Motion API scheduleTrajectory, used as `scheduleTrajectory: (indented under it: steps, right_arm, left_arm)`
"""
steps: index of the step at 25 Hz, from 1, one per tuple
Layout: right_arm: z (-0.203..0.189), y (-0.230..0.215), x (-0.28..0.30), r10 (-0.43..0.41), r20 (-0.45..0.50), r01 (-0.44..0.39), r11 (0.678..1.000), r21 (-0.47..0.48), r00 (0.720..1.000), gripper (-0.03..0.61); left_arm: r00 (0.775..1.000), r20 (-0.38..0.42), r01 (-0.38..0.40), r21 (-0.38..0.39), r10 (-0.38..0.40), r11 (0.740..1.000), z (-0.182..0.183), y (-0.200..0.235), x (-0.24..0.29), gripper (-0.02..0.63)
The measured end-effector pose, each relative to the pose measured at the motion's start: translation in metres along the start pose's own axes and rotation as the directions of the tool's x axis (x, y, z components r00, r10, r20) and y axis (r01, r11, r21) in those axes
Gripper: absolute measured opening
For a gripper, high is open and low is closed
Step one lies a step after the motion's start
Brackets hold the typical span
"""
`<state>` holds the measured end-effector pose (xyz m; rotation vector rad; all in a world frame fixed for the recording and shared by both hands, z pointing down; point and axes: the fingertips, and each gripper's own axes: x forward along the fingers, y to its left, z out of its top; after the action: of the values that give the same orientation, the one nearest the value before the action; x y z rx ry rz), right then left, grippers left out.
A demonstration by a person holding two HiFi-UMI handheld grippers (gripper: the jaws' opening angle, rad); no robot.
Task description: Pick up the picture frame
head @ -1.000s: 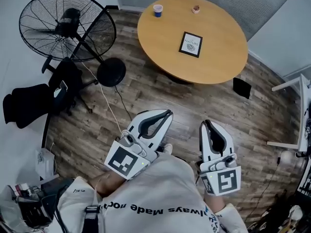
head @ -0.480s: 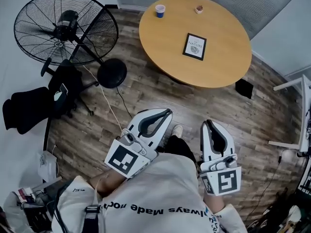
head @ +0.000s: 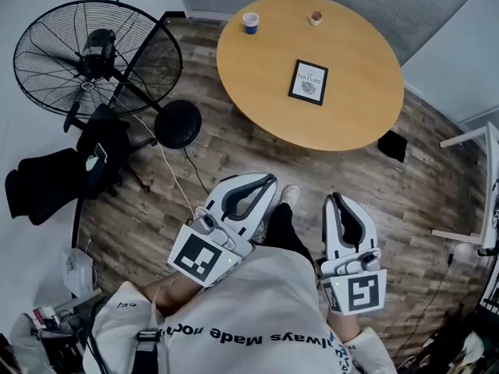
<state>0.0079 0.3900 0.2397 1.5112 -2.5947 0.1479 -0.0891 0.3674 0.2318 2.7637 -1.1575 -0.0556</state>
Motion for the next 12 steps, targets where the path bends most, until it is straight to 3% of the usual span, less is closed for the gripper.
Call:
scheduleTrajectory:
  steps: [12]
  right_arm:
    - [0.009, -0.072, 0.053, 0.002, -0.003, -0.002, 1.0, -0.009, 1.0, 0.049]
  left_arm:
    - [1.0, -0.016, -0.014, 0.005, 0.014, 1.0, 0.004, 0.031, 0.082, 0.031]
